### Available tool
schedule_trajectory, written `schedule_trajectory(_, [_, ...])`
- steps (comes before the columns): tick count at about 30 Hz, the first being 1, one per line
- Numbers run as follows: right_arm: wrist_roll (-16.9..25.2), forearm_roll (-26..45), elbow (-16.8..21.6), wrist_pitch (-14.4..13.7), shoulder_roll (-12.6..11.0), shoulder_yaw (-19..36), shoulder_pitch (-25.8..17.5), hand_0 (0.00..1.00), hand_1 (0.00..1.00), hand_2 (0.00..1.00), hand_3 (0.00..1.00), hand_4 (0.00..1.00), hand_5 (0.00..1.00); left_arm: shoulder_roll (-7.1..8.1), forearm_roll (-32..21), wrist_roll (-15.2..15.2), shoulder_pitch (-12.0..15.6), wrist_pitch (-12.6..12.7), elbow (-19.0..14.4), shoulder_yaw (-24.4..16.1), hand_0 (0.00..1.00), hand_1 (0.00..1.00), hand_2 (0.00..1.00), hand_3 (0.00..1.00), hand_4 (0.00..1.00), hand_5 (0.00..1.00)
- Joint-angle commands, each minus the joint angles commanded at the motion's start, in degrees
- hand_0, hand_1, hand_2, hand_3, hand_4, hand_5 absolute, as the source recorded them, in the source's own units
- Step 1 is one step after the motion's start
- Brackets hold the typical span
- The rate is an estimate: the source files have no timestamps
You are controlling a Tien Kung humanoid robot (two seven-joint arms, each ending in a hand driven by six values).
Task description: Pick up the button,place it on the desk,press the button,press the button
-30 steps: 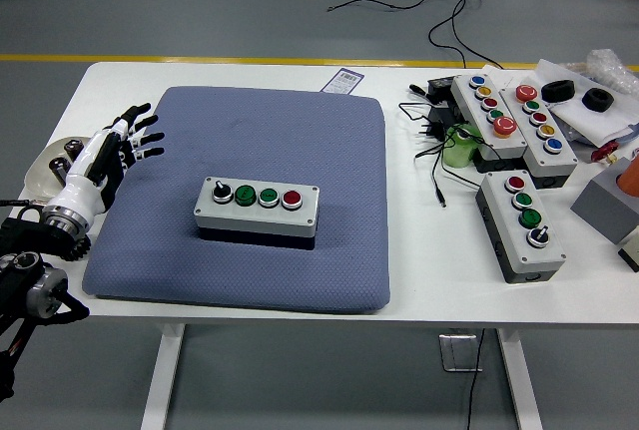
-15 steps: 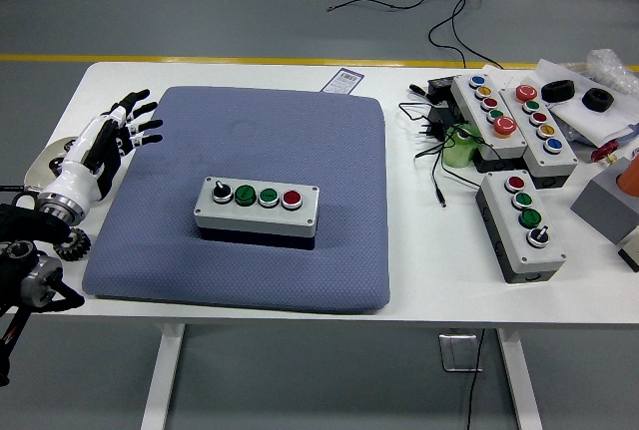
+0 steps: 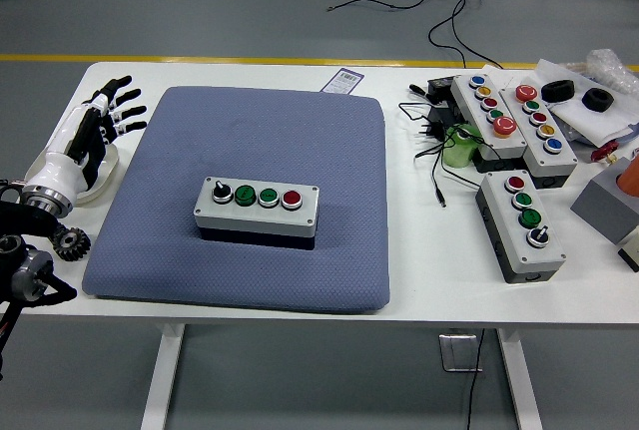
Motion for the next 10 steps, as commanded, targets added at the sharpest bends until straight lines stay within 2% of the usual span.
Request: schedule_trajectory(10, [0.02,0.05,0.00,-0.14,-0.09,-0.23,0.13,0.551,0.657,0.705,0.623,0.304,0.155,0.05,0.53,-0.02,0.39,0.09,-0.57,-0.96,0.719,0.814,0.900,0.911,0.599,0.998])
